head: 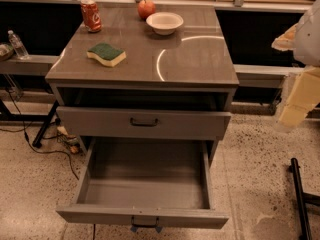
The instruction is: Close middle drawer
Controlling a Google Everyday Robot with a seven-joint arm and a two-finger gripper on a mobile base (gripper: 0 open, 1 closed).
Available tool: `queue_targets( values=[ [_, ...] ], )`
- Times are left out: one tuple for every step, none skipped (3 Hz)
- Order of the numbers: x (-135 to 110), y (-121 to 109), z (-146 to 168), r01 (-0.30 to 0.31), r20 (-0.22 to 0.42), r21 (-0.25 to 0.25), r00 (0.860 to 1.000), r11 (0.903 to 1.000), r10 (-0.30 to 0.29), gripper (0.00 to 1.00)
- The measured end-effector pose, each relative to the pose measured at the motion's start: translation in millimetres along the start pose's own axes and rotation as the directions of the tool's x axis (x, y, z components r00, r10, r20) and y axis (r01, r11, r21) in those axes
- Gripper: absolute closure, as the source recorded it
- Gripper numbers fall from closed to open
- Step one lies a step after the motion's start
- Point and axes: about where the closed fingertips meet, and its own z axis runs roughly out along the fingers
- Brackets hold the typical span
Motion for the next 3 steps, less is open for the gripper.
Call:
queue_targets(
  values=[
    [0, 0, 0, 0.0, 0.0, 0.0, 1.0, 1.0, 0.0, 0.0],
    [-2, 1, 8, 0.014, 0.009, -0.001, 1.0, 0.9999, -0.014, 0.0],
    [-3, 17, 38, 0.038, 0.027, -0.035, 0.999, 0.9987, -0.037, 0.0]
  ],
)
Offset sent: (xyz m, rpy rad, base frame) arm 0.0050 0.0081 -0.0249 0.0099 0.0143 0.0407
